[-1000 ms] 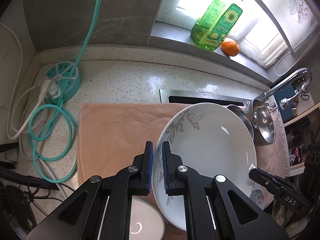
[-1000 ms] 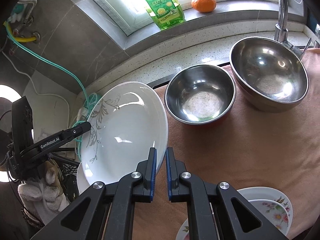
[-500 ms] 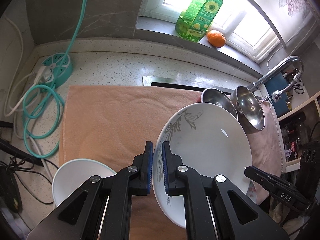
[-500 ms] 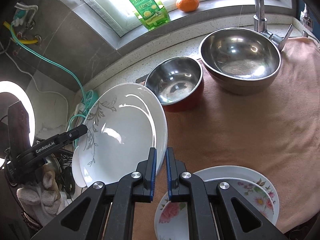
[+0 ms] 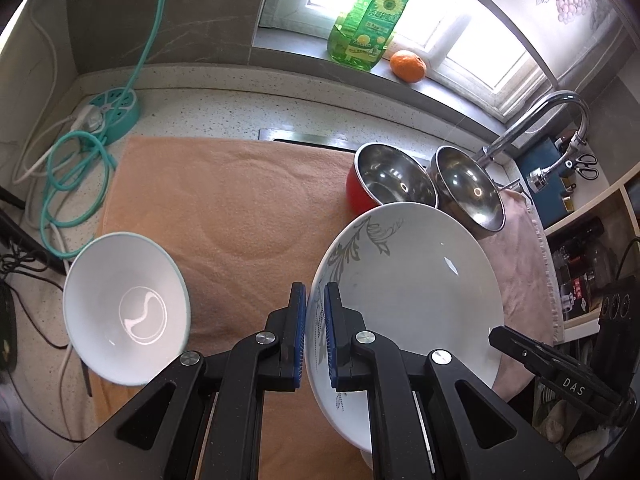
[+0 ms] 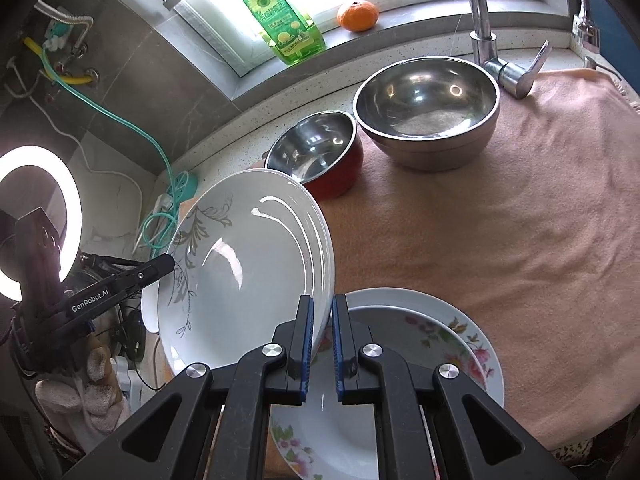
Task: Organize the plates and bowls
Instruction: 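Lower the white leaf-pattern plate onto the stack and open both tools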
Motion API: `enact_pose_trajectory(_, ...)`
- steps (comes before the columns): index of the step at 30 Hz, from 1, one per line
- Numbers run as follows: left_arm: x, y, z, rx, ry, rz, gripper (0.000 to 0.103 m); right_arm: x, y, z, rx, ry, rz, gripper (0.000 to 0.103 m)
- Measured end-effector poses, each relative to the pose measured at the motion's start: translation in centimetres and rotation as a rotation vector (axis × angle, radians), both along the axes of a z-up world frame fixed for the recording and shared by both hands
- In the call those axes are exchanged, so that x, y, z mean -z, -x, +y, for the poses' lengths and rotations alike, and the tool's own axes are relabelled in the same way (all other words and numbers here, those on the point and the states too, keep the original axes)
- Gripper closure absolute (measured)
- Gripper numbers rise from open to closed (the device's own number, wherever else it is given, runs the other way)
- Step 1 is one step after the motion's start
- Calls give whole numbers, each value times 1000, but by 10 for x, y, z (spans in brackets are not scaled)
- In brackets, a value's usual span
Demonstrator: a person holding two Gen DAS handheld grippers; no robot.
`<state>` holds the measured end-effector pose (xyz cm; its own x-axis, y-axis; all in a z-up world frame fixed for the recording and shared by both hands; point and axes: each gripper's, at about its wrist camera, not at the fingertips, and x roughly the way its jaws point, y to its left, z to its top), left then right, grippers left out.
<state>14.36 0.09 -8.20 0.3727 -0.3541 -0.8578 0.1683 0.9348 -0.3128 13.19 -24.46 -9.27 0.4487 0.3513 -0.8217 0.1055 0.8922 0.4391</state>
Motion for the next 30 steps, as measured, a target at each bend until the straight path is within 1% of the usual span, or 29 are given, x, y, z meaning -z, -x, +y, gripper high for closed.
enact_pose_trajectory(13, 12, 38, -26, -14, 17, 26, 96, 1, 31, -31, -5, 18, -2, 95)
enact_pose_trajectory(30, 18, 67, -41, -18, 26, 47, 96, 12, 54, -52, 0, 26, 17, 95)
